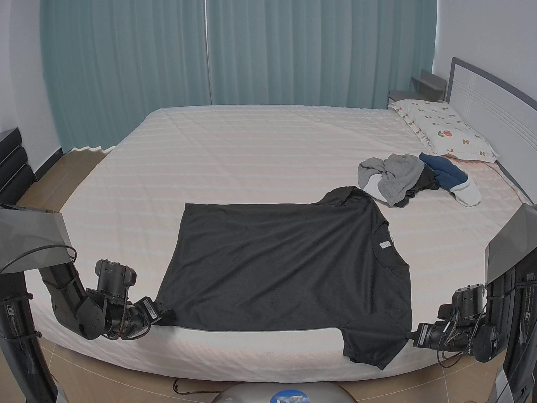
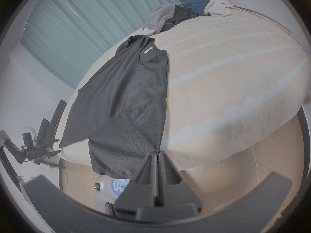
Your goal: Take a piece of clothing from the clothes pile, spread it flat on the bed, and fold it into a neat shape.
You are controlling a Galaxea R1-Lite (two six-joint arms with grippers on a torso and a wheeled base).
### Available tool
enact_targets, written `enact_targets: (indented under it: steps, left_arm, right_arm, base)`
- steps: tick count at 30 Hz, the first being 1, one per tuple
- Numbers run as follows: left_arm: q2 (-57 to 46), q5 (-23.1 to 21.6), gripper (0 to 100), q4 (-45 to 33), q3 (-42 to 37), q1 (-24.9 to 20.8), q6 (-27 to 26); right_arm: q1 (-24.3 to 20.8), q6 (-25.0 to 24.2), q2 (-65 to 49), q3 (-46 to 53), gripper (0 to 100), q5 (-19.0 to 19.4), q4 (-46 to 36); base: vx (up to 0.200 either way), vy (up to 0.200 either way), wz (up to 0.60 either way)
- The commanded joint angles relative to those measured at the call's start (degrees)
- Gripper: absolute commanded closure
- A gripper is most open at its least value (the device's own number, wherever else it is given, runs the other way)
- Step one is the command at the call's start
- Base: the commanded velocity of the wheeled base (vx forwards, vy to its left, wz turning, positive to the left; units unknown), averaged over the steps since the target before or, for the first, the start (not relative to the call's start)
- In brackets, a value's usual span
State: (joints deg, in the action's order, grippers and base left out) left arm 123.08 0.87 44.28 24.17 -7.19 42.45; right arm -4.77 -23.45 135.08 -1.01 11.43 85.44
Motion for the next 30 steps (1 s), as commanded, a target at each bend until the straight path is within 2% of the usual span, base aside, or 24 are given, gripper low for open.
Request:
enact_targets:
  steps: [1, 14, 20, 21, 25, 30]
  left_arm:
    - [0.1, 0.0, 0, 0.0, -0.1, -0.2, 0.1]
    - [0.3, 0.1, 0, 0.0, -0.4, -1.1, 0.1]
    - [-0.2, -0.3, 0, 0.5, 0.5, -1.6, 4.4]
    - [-0.6, -1.8, 0, 1.3, 0.6, -1.7, 5.7]
    - [-0.4, -4.8, 0, 1.5, 1.0, -1.9, 7.1]
    - [0.1, -4.9, 0, 1.5, 1.7, -3.4, 7.7]
  right_arm:
    - [0.2, 1.0, -1.9, 1.0, 100, -0.1, -2.5]
    - [4.4, 9.0, -5.0, 1.0, 100, -0.1, -11.4]
    - [4.8, 9.3, -4.9, 1.0, 100, -0.1, -11.3]
    - [4.8, 9.1, -5.0, 1.0, 100, 0.0, -11.1]
    - [4.8, 8.9, -5.1, 1.0, 100, 0.1, -10.9]
    - [4.5, 8.7, -5.5, 1.0, 100, 0.1, -11.0]
  base:
    - [0.0, 0.0, 0.0]
    - [0.0, 0.0, 0.0]
    - [0.0, 0.0, 0.0]
    - [0.0, 0.0, 0.0]
    - [0.0, 0.0, 0.0]
    - [0.0, 0.0, 0.0]
